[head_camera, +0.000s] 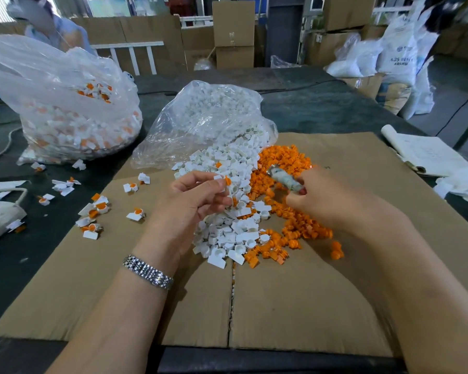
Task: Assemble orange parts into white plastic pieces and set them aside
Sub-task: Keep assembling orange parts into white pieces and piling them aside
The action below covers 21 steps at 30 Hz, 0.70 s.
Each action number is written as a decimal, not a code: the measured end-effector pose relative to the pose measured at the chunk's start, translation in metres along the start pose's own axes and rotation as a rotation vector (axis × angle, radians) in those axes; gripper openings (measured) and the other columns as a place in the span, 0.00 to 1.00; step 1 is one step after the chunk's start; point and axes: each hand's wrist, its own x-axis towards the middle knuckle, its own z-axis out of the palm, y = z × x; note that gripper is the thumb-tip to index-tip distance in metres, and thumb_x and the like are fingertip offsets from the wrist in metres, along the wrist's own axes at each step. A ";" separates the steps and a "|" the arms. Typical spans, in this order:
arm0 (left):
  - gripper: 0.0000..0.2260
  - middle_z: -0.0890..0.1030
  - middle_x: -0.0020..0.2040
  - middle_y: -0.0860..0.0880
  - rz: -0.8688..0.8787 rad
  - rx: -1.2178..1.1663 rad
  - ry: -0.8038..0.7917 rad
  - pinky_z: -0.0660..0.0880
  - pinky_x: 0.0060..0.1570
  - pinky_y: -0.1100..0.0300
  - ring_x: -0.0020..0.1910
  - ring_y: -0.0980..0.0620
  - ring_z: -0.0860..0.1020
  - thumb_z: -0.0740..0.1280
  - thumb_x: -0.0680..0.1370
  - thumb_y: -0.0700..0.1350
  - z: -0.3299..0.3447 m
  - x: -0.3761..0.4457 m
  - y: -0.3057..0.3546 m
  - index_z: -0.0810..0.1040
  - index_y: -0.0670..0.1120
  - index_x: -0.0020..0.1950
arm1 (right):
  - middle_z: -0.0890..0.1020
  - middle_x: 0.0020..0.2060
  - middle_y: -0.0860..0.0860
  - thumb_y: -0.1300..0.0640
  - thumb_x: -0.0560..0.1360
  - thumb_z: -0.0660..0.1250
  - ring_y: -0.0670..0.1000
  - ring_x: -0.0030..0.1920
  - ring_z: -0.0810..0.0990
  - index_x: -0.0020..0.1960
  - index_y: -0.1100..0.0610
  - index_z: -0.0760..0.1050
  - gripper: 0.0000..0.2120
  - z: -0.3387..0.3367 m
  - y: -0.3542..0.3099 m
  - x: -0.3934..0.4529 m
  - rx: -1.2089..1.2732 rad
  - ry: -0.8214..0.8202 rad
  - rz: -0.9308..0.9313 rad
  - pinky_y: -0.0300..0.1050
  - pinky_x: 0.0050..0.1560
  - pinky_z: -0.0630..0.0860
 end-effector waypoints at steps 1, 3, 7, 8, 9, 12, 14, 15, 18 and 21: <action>0.02 0.85 0.41 0.43 0.002 -0.009 -0.007 0.81 0.37 0.63 0.38 0.48 0.85 0.74 0.76 0.37 0.000 -0.001 0.001 0.84 0.42 0.47 | 0.69 0.30 0.54 0.56 0.77 0.64 0.53 0.31 0.69 0.36 0.57 0.68 0.12 -0.005 0.000 0.000 0.047 -0.008 -0.017 0.49 0.36 0.65; 0.03 0.85 0.40 0.42 0.013 -0.044 -0.019 0.81 0.37 0.63 0.38 0.48 0.84 0.74 0.75 0.36 0.000 -0.001 0.002 0.84 0.43 0.44 | 0.70 0.29 0.54 0.58 0.78 0.63 0.52 0.29 0.69 0.37 0.59 0.69 0.12 -0.014 -0.005 -0.004 0.097 -0.060 -0.043 0.48 0.32 0.66; 0.04 0.85 0.40 0.43 0.032 -0.087 -0.029 0.81 0.37 0.63 0.37 0.48 0.84 0.74 0.74 0.35 0.001 -0.002 0.005 0.83 0.43 0.42 | 0.86 0.37 0.58 0.61 0.79 0.62 0.54 0.37 0.86 0.50 0.65 0.77 0.08 -0.021 -0.026 -0.019 0.364 -0.346 -0.059 0.52 0.45 0.83; 0.04 0.85 0.39 0.43 0.039 -0.088 -0.026 0.81 0.37 0.63 0.36 0.48 0.84 0.74 0.74 0.36 0.001 -0.003 0.005 0.82 0.43 0.43 | 0.86 0.40 0.60 0.63 0.80 0.61 0.56 0.42 0.87 0.51 0.67 0.76 0.08 -0.020 -0.031 -0.021 0.408 -0.386 -0.066 0.54 0.49 0.84; 0.04 0.85 0.39 0.44 0.047 -0.087 -0.023 0.81 0.38 0.63 0.36 0.49 0.84 0.74 0.74 0.36 0.001 -0.003 0.005 0.81 0.43 0.44 | 0.86 0.43 0.62 0.64 0.80 0.60 0.57 0.45 0.87 0.52 0.69 0.76 0.09 -0.018 -0.035 -0.022 0.435 -0.406 -0.073 0.56 0.51 0.84; 0.04 0.85 0.39 0.44 0.060 -0.084 -0.022 0.80 0.37 0.63 0.36 0.49 0.84 0.73 0.75 0.35 0.002 -0.003 0.004 0.79 0.42 0.45 | 0.86 0.44 0.62 0.64 0.81 0.59 0.57 0.46 0.86 0.52 0.70 0.77 0.10 -0.011 -0.043 -0.023 0.425 -0.412 -0.088 0.54 0.50 0.84; 0.04 0.85 0.39 0.44 0.062 -0.088 -0.015 0.80 0.36 0.64 0.35 0.50 0.84 0.72 0.76 0.34 0.002 -0.003 0.004 0.78 0.41 0.46 | 0.86 0.45 0.61 0.63 0.82 0.59 0.56 0.46 0.86 0.52 0.69 0.77 0.11 -0.007 -0.046 -0.023 0.426 -0.391 -0.095 0.54 0.48 0.84; 0.04 0.85 0.39 0.44 0.062 -0.085 -0.011 0.80 0.36 0.64 0.34 0.50 0.83 0.72 0.76 0.34 0.002 -0.003 0.005 0.78 0.41 0.46 | 0.85 0.45 0.60 0.62 0.82 0.59 0.55 0.45 0.86 0.53 0.68 0.76 0.10 -0.005 -0.046 -0.024 0.430 -0.383 -0.099 0.55 0.48 0.83; 0.05 0.85 0.38 0.43 0.058 -0.057 -0.003 0.80 0.35 0.64 0.34 0.50 0.83 0.72 0.76 0.34 0.001 -0.003 0.005 0.79 0.41 0.44 | 0.84 0.40 0.54 0.58 0.83 0.59 0.48 0.37 0.85 0.51 0.64 0.75 0.11 0.000 -0.047 -0.025 0.407 -0.369 -0.132 0.55 0.48 0.83; 0.05 0.84 0.38 0.43 0.058 -0.025 -0.004 0.80 0.36 0.64 0.34 0.50 0.83 0.72 0.76 0.34 0.000 -0.004 0.003 0.79 0.42 0.43 | 0.84 0.37 0.54 0.51 0.84 0.58 0.45 0.31 0.80 0.47 0.62 0.74 0.15 0.004 -0.047 -0.027 0.359 -0.348 -0.141 0.51 0.42 0.80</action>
